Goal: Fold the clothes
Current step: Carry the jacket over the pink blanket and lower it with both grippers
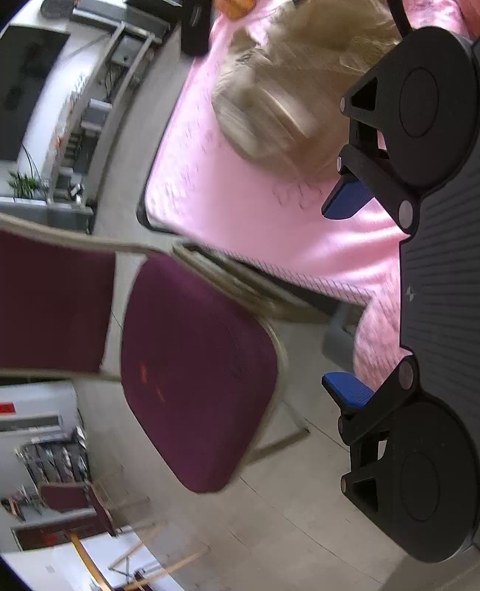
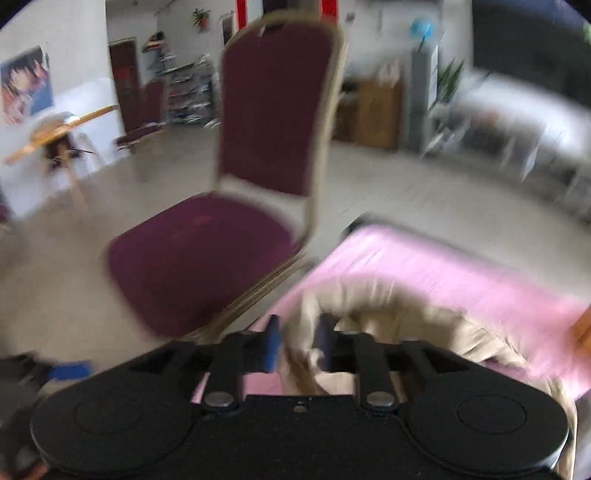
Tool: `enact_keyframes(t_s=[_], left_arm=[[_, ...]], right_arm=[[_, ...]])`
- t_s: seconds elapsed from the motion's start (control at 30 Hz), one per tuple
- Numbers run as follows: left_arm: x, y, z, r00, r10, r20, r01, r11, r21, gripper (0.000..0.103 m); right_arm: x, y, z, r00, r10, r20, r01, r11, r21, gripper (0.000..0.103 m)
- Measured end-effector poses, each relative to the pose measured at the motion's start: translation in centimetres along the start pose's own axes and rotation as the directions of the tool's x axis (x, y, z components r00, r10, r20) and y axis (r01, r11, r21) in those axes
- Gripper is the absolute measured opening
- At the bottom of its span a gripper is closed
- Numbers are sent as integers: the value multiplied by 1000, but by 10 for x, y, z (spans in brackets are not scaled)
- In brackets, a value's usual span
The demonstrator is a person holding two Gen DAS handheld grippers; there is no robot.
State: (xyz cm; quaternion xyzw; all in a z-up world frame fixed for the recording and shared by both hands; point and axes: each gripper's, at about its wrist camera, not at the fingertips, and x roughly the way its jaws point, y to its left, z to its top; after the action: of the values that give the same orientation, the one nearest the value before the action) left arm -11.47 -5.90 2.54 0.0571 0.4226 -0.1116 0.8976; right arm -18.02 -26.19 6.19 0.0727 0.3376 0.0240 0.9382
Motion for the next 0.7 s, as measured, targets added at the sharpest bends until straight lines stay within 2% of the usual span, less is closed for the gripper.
enact_keyframes(t_s=[0.07, 0.13, 0.23, 0.3, 0.37, 0.43, 0.53, 0.6, 0.7], left_arm=[[6, -2, 1, 1000, 4, -14, -4, 1000, 4, 90], [11, -12, 0, 1000, -3, -30, 4, 999, 32, 90], [22, -36, -4, 998, -28, -51, 33, 995, 99, 90], [27, -53, -8, 997, -48, -67, 58, 988, 143, 90], [30, -68, -11, 994, -65, -87, 79, 981, 177, 90], [33, -82, -14, 992, -76, -103, 96, 975, 201, 90], [31, -97, -12, 990, -84, -116, 108, 968, 226, 90], [26, -105, -6, 989, -94, -112, 118, 966, 230, 90], [24, -121, 13, 985, -135, -111, 157, 961, 227, 91]], right_arm=[[-21, -17, -12, 999, 23, 38, -26, 996, 81, 67], [-43, -44, -25, 997, 7, 83, -21, 985, 172, 70], [-63, -87, -55, 991, -50, 122, 6, 943, 332, 74], [-66, -122, -84, 990, -76, 120, 13, 889, 458, 74], [-47, -153, -104, 991, -81, 104, 8, 825, 566, 73], [-29, -178, -130, 994, -65, 85, -7, 759, 651, 70], [13, -195, -161, 999, -13, 47, -26, 689, 725, 63], [26, -194, -168, 1000, 16, 4, -14, 681, 732, 60], [36, -189, -164, 999, 28, -16, -9, 712, 702, 61]])
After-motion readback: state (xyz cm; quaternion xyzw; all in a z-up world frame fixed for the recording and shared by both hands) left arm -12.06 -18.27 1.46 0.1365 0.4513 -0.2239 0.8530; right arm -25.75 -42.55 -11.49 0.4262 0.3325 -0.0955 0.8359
